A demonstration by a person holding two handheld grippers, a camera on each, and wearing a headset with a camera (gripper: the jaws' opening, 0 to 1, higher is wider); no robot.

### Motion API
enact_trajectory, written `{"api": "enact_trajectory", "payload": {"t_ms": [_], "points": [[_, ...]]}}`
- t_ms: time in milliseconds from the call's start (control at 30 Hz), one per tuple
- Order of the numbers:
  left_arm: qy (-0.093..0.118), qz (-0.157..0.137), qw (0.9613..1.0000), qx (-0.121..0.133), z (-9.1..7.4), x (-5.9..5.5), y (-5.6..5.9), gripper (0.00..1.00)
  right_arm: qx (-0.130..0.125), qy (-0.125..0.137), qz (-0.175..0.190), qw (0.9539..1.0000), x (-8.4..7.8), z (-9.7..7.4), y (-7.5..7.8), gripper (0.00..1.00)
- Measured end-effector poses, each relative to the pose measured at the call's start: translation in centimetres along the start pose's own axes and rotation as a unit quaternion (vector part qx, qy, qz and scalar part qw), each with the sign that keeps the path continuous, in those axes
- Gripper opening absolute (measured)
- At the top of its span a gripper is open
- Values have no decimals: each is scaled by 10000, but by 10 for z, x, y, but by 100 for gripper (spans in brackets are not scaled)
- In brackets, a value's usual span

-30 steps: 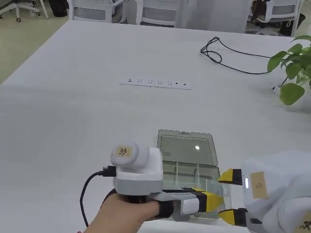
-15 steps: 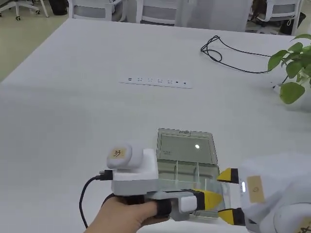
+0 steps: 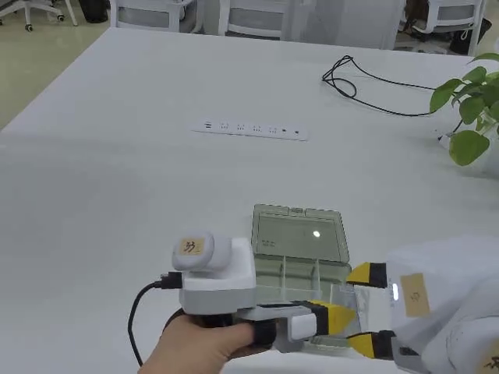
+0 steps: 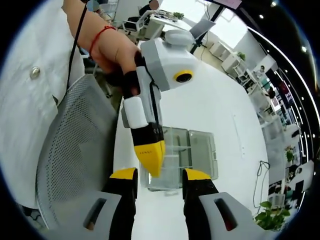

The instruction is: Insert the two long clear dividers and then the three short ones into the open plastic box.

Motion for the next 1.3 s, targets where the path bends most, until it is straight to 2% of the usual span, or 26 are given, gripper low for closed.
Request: {"api": "enact_trajectory", "payload": {"t_ms": [100, 233, 267, 333, 400, 433, 467, 600, 667, 700, 800, 867, 1000, 1300], "points": [[-113, 634, 9979, -40, -1, 0, 2, 0, 176, 259, 327, 9990, 0, -6, 4, 36], [-191, 1081, 9939, -134, -4, 0, 4, 0, 475, 476, 589, 9960, -2, -13, 10, 33], [-217, 1333, 9906, -212, -5, 0, 5, 0, 618, 567, 693, 9941, -2, -15, 10, 32], [-296, 1647, 9855, -289, -6, -1, 7, 0, 828, 690, 855, 9905, -2, -18, 11, 29], [-386, 1992, 9781, -460, -8, -2, 12, 0, 1016, 820, 1030, 9861, -2, -21, 13, 27], [-365, 2235, 9725, -548, -9, 0, 14, 0, 1109, 874, 1071, 9842, -2, -23, 15, 26], [-408, 2317, 9702, -586, -10, -1, 16, 0, 1185, 908, 1094, 9827, -2, -24, 16, 25], [-332, 2612, 9611, -836, -15, 3, 23, 0, 1604, 993, 1227, 9744, -1, -27, 16, 20], [-400, 2726, 9566, -949, -17, 3, 27, 0, 1900, 1103, 1354, 9661, 2, -28, 13, 16], [-401, 2886, 9509, -1045, -18, 4, 30, 0, 2039, 1139, 1383, 9625, 4, -28, 12, 15], [-456, 2963, 9473, -1132, -20, 4, 34, 0, 2229, 1166, 1334, 9586, 8, -28, 10, 13], [-487, 3141, 9404, -1207, -20, 4, 37, 0, 2373, 1177, 1332, 9551, 10, -28, 7, 11], [-512, 3222, 9369, -1258, -22, 3, 39, 0, 2603, 1202, 1312, 9490, 14, -27, 2, 8], [-520, 3284, 9337, -1327, -24, 1, 41, 0, 2720, 1233, 1377, 9444, 15, -27, -1, 3]]}}
Point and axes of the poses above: the centre of the closed fingertips' face, and the gripper's own axes: z roughly forward along the fingers, y roughly to its right, x roughly out of its top, the point moved 6 cm from there along -z, roughly backward along the fingers, and after that the axes turned 4 degrees about y, right-handed, at the moved point
